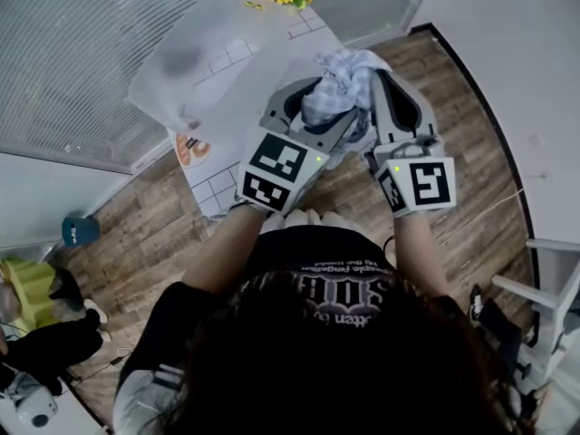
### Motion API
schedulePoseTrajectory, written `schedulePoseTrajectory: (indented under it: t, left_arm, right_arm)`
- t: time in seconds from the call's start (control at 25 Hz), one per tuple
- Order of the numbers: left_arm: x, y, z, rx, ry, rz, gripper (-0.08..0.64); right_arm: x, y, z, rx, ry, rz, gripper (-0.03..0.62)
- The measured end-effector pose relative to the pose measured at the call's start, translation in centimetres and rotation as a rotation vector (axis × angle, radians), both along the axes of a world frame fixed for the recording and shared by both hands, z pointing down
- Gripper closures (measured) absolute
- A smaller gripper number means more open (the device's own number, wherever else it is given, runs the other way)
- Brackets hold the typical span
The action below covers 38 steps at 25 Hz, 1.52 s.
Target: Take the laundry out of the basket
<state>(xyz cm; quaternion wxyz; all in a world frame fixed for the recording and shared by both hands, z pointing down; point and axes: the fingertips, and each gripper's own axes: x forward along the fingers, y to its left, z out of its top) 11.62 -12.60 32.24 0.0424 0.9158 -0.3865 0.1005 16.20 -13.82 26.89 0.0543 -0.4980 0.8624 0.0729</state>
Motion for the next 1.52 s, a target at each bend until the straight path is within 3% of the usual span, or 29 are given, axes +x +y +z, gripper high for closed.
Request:
schedulePoseTrajectory:
  t: [0.72, 1.52]
  left_arm:
    - [-0.1, 2.0, 5.0, -0.051, -0.02, -0.049, 0.301]
    - [-0.2, 3.7, 7.0, -0.053, -0.027, -0.073, 0.301]
  right_arm:
    - [0.8, 0.9, 4.4, -0.079, 0.022, -0.013, 0.563]
    - [1.9, 2.2, 7.5, -0.138, 0.007, -0.004, 0.563]
